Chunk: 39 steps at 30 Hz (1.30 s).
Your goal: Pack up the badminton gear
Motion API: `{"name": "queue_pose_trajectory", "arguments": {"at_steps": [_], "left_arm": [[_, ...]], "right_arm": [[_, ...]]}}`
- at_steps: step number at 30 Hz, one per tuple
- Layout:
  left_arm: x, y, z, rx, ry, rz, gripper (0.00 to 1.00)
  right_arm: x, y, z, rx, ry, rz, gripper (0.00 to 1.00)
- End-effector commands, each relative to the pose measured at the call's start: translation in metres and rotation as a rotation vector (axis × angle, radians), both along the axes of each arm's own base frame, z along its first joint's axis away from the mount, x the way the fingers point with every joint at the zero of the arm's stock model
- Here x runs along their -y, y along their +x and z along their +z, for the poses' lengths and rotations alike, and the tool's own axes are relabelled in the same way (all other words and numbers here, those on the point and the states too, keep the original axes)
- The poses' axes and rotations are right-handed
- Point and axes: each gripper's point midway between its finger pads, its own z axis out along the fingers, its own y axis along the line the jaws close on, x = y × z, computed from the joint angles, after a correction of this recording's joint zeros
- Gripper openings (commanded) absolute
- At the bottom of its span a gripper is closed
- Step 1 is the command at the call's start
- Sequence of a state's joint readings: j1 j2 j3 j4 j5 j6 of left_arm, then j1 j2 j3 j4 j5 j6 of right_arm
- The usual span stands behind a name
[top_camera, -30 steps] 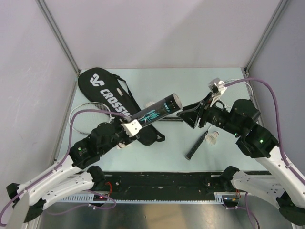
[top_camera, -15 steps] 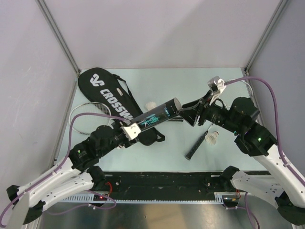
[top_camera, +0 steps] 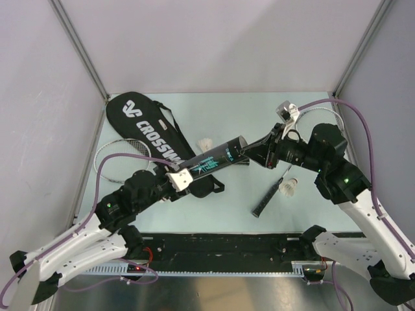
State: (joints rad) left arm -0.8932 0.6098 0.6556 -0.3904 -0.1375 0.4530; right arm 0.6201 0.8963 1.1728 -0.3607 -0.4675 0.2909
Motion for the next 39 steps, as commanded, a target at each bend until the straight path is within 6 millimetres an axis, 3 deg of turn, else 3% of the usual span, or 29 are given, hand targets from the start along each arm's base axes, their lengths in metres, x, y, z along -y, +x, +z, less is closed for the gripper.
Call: {"name": "queue_pose_trajectory", "arguments": {"at_steps": [1,5,20,31,35,39], "left_arm": [[0.008,0.005,0.027,0.069,-0.085,-0.008,0.36],[0.006,0.008,0.023,0.069,-0.071,0.010,0.36],[0.002,0.014,0.017,0.059,-0.049,0.052,0.35],[0.000,0.012,0.017,0.046,-0.077,0.063,0.36],[0.000,0.010,0.020,0.048,-0.092,0.064,0.38],[-0.005,0.012,0.021,0.063,-0.087,0.087,0.38]], "right_arm": [[0.000,-0.016,0.022,0.009,0.071,0.119,0.09],[0.013,-0.015,0.032,-0.002,0.113,0.119,0.01],[0.037,-0.020,0.055,0.048,0.173,0.055,0.00],[0.051,-0.005,0.054,0.056,0.166,-0.041,0.00],[0.059,0.025,0.032,-0.002,0.115,-0.172,0.00],[0.075,0.074,-0.019,-0.143,0.009,-0.377,0.00]]}}
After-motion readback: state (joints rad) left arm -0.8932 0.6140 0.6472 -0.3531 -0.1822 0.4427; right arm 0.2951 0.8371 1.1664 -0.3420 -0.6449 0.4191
